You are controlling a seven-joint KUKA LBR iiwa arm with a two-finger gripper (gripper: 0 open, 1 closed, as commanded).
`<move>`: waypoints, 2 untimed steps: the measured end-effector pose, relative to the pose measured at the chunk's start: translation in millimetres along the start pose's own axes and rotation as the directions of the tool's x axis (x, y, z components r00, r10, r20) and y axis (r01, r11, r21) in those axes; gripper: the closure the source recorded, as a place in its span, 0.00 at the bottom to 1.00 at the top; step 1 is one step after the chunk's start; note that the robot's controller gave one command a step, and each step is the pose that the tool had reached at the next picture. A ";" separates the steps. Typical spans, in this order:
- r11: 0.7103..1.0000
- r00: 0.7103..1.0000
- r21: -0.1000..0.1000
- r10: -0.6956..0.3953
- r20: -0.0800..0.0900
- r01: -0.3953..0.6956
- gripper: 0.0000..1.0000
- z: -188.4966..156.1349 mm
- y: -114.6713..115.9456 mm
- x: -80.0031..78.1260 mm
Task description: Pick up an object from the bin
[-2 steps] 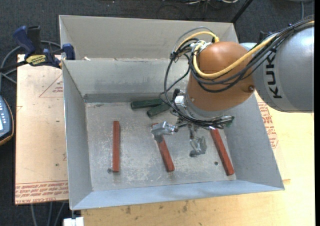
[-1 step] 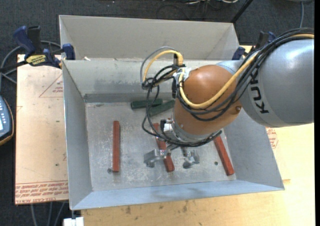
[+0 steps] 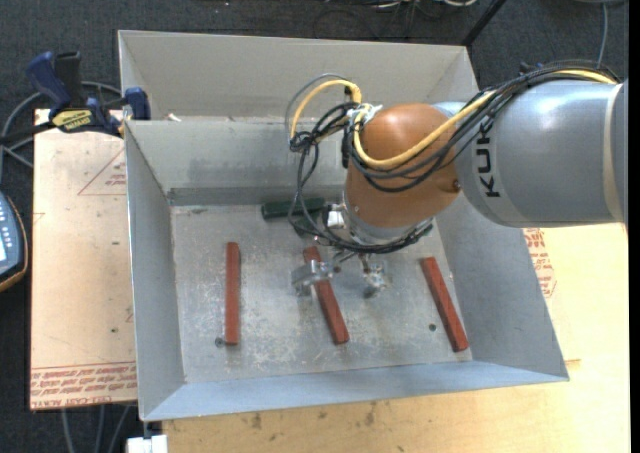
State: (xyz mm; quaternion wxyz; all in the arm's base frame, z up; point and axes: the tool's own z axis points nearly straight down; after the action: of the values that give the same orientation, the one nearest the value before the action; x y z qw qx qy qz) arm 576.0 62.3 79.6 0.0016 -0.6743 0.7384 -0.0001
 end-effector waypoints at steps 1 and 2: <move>1.000 1.000 -0.002 -0.005 0.002 0.005 1.00 -3.3 2.4 -2.8; 1.000 1.000 -0.003 -0.005 0.001 0.005 0.00 -3.3 2.4 -2.8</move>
Offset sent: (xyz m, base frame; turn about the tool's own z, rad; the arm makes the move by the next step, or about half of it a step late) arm 0.0000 0.0000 0.0000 0.0000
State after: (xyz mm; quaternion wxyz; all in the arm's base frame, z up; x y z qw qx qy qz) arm 573.9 65.3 82.9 0.0012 -0.6760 0.7369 0.0014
